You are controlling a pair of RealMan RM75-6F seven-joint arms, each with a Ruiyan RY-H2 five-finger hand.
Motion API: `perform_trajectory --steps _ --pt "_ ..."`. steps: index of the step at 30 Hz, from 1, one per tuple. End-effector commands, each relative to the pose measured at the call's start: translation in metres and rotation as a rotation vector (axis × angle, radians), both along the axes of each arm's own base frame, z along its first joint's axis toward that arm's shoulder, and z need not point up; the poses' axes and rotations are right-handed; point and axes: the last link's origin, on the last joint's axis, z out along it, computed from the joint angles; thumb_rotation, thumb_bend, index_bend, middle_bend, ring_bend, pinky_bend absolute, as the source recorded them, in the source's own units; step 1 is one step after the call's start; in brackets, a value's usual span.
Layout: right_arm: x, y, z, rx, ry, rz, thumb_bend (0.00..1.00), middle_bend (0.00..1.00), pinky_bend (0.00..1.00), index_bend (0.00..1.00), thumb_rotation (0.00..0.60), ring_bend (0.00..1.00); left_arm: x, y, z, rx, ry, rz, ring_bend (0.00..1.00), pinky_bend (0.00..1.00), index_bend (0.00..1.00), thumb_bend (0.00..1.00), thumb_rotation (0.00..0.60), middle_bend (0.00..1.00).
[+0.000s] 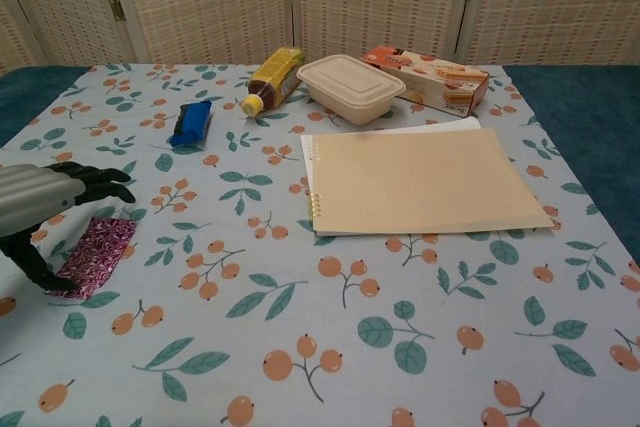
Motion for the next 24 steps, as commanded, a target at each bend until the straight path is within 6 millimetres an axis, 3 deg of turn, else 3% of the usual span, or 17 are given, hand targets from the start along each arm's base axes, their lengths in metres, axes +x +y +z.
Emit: perform_trajectory --steps 1,24 --pt "0.0 0.0 0.0 -0.001 0.0 -0.002 0.5 0.0 0.0 0.0 0.6 0.0 0.001 0.004 -0.002 -0.002 0.004 0.004 0.0 0.0 0.17 0.18 0.6 0.04" --pt "-0.007 0.003 0.003 -0.013 -0.005 -0.028 0.5 0.0 0.0 0.0 0.6 0.0 0.006 0.043 -0.004 0.041 0.001 0.051 0.0 0.0 0.17 0.18 0.6 0.04"
